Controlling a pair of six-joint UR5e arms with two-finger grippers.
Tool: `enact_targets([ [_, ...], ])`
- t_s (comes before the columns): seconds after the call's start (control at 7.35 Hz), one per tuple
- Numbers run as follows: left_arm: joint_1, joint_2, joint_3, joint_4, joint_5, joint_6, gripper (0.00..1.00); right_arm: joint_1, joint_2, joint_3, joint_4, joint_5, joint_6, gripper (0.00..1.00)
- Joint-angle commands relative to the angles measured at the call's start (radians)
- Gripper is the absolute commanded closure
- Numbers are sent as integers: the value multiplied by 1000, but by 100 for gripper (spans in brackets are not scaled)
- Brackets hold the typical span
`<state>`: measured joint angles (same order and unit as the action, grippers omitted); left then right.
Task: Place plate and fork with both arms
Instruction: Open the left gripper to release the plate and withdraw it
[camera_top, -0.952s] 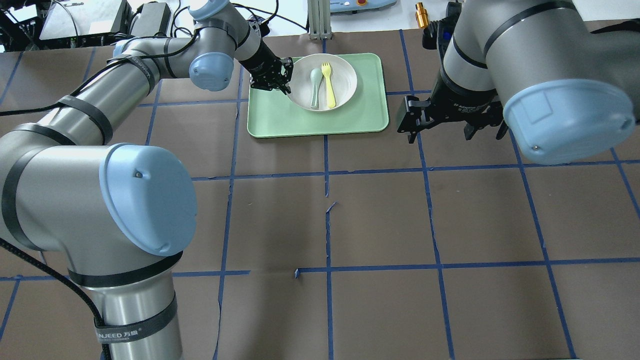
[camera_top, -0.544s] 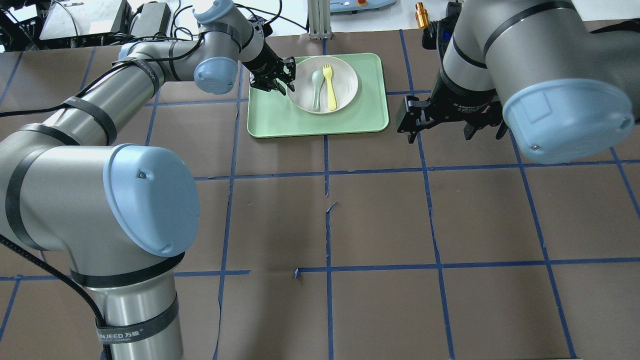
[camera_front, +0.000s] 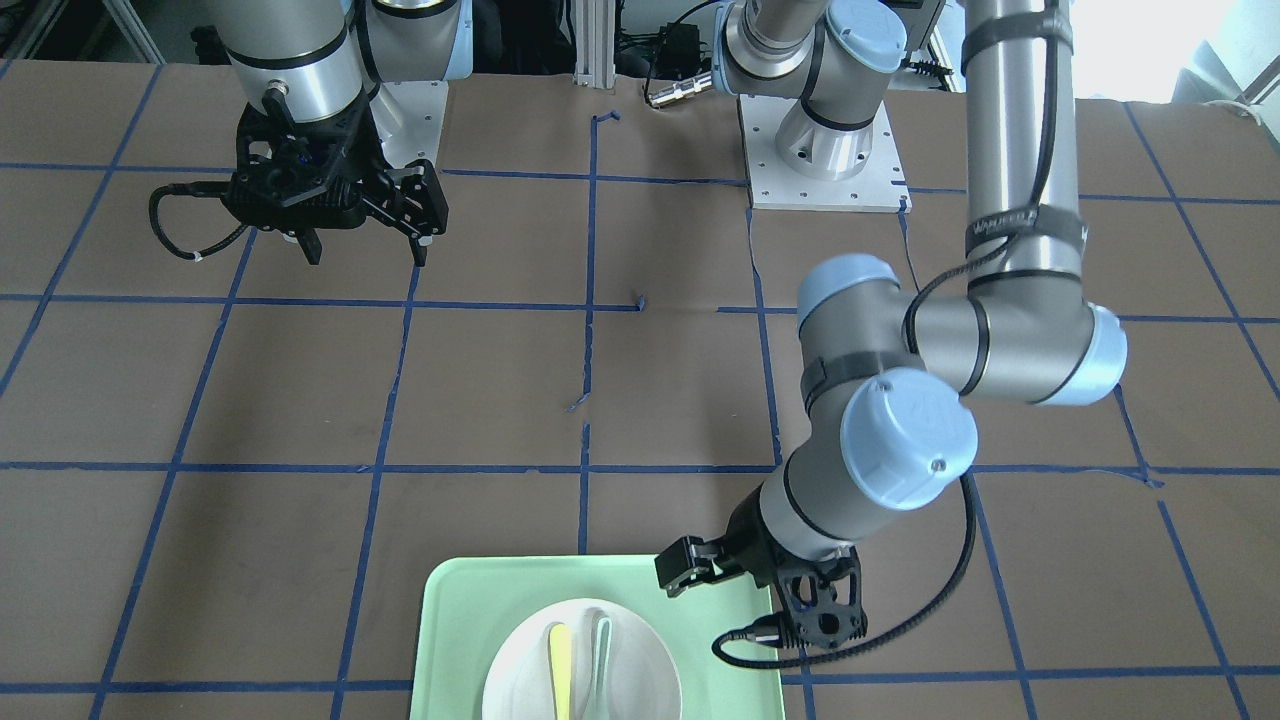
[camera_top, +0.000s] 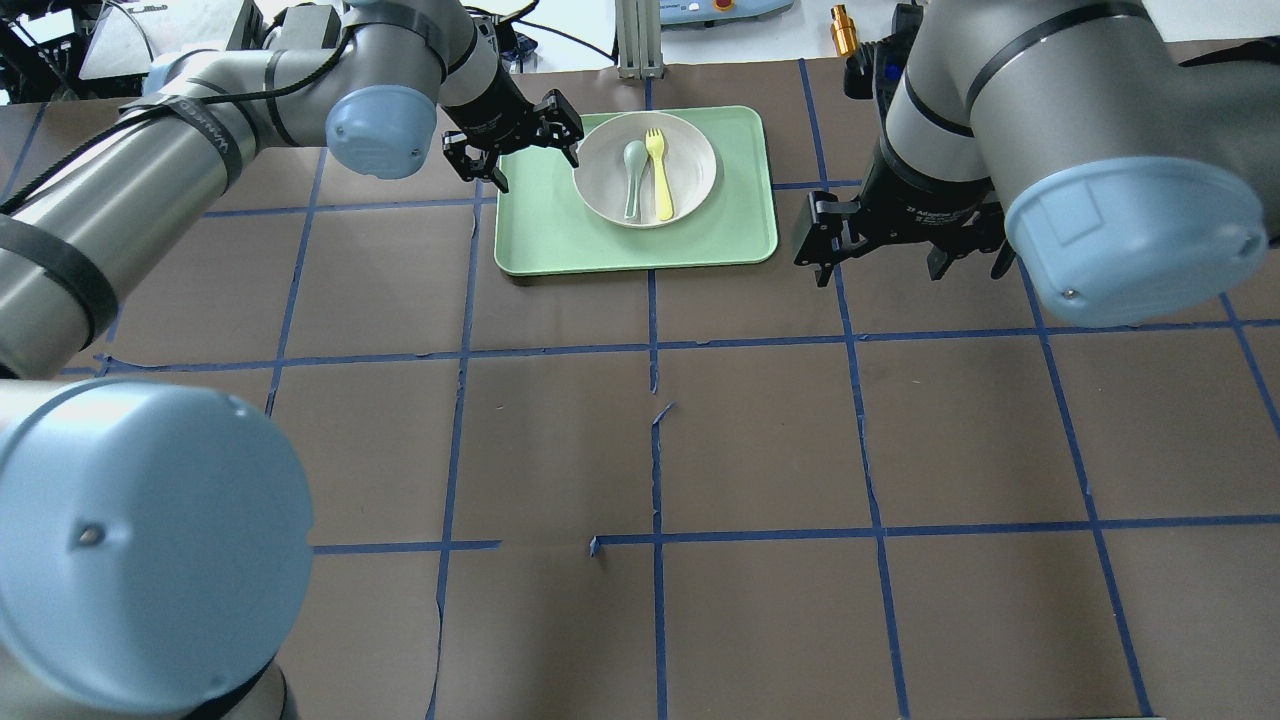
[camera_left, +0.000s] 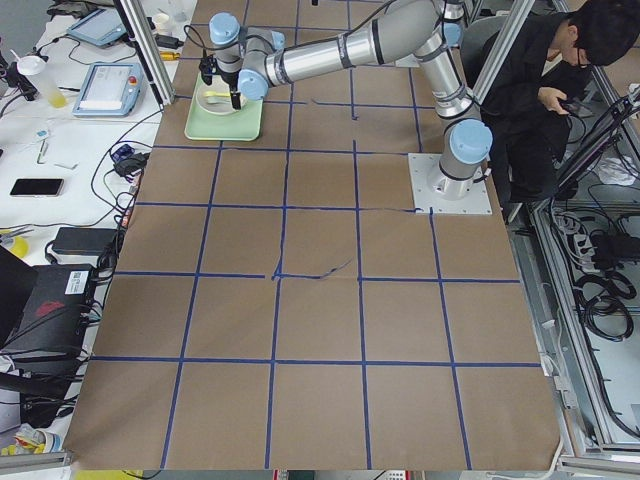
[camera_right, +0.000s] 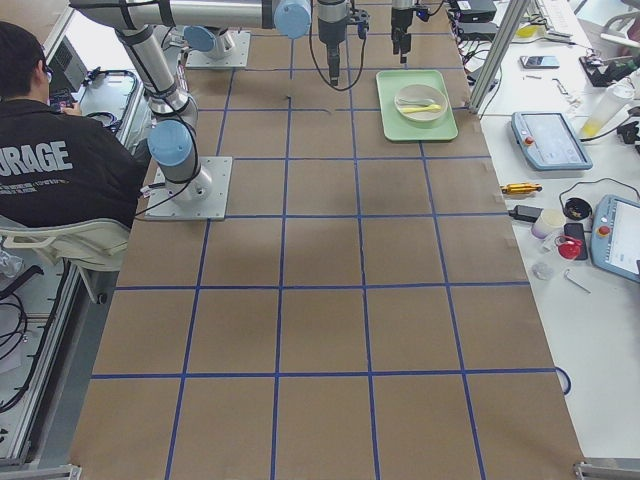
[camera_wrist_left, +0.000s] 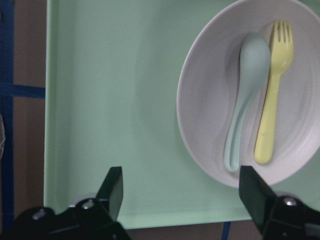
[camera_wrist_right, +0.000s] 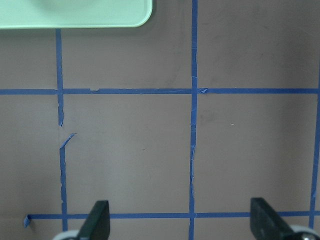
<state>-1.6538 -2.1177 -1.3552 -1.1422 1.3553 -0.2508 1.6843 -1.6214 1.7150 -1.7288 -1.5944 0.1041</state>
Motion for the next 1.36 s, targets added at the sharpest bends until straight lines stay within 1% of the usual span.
enact_targets([
  [0.0, -58, 219, -99, -158, 111, -13, 0, 0, 0, 2, 0, 1, 0, 0],
  [0.27, -61, 408, -189, -285, 125, -12, 0, 0, 0, 0, 0, 1, 0, 0],
  [0.41, -60, 492, -247, -303, 193, -12, 0, 0, 2, 0, -2, 1, 0, 0],
  [0.54, -60, 554, -304, -306, 208, -10, 0, 0, 3, -3, 0, -1, 0, 0],
  [0.68, -57, 599, -355, -307, 209, -7, 0, 0, 3, -3, -2, -1, 0, 0],
  [0.82, -52, 625, -373, -312, 220, -5, 0, 0, 3, -6, -2, -1, -1, 0],
  [1.09, -50, 630, -375, -311, 219, 1, 0, 0, 18, -15, -8, 2, -1, 0],
  [1.22, -50, 630, -374, -311, 220, 4, 0, 2, 75, -62, -11, 4, -1, 0],
])
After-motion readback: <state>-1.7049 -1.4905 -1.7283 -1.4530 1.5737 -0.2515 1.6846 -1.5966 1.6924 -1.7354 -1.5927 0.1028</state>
